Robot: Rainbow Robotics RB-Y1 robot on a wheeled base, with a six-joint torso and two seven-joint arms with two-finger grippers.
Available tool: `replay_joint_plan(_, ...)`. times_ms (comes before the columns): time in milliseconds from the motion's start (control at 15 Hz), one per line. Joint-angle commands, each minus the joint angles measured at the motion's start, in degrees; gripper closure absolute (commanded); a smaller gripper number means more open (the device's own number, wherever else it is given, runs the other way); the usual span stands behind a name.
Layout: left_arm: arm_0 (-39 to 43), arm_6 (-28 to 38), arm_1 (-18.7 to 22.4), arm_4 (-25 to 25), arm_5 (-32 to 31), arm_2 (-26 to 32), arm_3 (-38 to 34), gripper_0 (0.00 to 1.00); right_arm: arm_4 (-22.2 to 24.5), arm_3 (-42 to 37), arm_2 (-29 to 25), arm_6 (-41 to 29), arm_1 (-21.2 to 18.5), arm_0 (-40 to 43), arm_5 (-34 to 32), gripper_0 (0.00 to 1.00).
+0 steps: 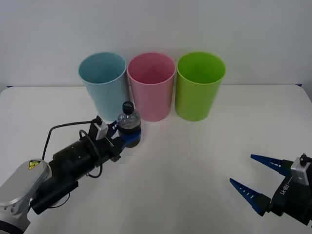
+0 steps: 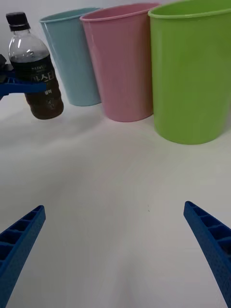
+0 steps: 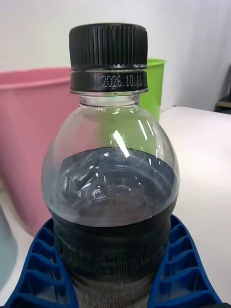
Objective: Grasp the object on the table and drop it into the matching bin: aluminum can to the light blue bin, PET bottle to the pink bin.
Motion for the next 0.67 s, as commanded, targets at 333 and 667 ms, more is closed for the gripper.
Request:
replay_joint_plan(333, 2.7, 3.0, 19.1, 17.2, 11.7, -6.0, -15.8, 1.0, 0.0, 0.0, 0.0, 0.0, 0.0, 0.0, 0.0, 0.0)
replay_joint_plan(667, 2.0, 5.1, 29.2, 25.1, 20.0, -6.1, -25.7, 1.0, 0.0, 0.0, 0.0, 0.0, 0.0, 0.0, 0.0, 0.0)
